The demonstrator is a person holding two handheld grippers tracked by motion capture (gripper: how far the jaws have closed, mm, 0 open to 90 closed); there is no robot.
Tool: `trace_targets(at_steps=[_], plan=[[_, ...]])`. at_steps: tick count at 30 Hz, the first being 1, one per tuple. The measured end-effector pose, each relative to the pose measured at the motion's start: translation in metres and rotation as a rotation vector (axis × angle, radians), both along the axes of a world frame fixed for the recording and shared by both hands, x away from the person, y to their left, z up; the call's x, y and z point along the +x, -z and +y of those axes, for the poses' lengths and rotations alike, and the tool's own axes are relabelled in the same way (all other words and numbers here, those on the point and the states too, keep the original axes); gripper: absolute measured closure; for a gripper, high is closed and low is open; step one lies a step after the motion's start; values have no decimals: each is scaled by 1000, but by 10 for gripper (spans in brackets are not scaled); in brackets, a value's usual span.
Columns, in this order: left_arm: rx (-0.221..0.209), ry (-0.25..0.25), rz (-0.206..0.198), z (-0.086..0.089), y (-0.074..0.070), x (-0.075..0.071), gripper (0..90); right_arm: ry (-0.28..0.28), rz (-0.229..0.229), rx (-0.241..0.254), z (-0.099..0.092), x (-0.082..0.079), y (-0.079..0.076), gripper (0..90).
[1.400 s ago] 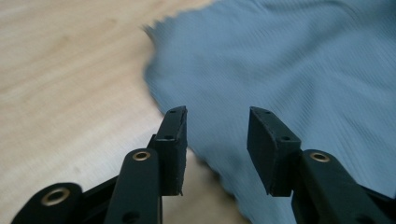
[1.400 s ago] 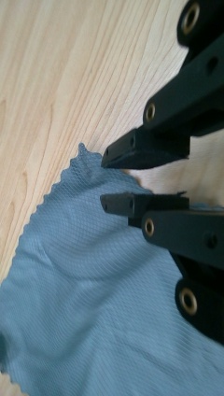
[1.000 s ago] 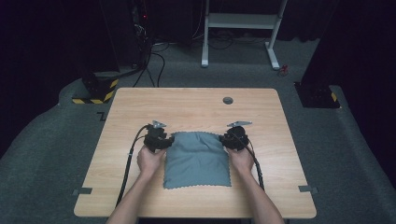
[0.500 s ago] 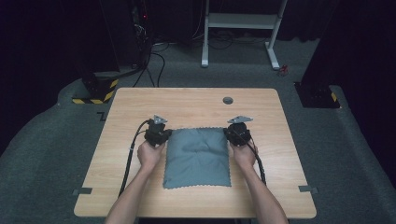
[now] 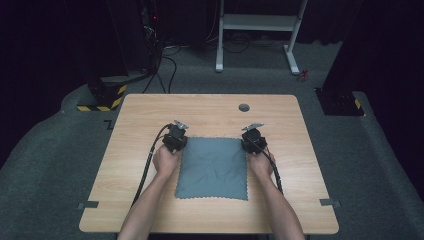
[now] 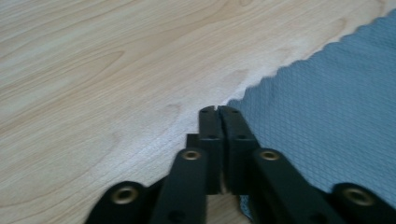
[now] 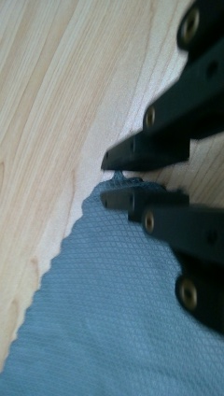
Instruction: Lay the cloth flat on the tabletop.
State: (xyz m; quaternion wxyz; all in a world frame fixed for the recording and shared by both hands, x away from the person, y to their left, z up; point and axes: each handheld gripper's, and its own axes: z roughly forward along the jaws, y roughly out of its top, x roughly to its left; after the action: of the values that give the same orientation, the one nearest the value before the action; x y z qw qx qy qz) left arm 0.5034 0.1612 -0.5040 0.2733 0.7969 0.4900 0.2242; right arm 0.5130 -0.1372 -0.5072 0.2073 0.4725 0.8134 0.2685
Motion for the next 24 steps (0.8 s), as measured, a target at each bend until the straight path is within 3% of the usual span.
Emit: trace_targets(at_steps=[2,3,5,8,12,15,17,22,24], plan=[[2,-17,9,4,1,-1,737,12,-5,17,-3,-2,-4,737],[12,-19,3,6,1,-3,721,9,-18,27,-4,-4,-7,739],[-7,-7,-11,9,-2,-11,700,-4,-39,51,-5,-11,-13,765],[-16,66,-41,6,-6,-26,678,-67,-74,66,-1,-23,-17,817],[-14,173,-31,-6,-2,-35,635,-149,-51,53,10,-34,-6,821],[-42,151,2,-7,8,-28,610,-117,-29,53,10,-26,4,785],[-104,121,4,-2,11,-24,590,-84,-21,83,5,-19,7,768],[-93,78,17,6,9,-21,562,-31,-8,80,-3,-13,5,740],[-87,86,21,7,8,-25,549,-26,-9,59,-2,-16,4,726]])
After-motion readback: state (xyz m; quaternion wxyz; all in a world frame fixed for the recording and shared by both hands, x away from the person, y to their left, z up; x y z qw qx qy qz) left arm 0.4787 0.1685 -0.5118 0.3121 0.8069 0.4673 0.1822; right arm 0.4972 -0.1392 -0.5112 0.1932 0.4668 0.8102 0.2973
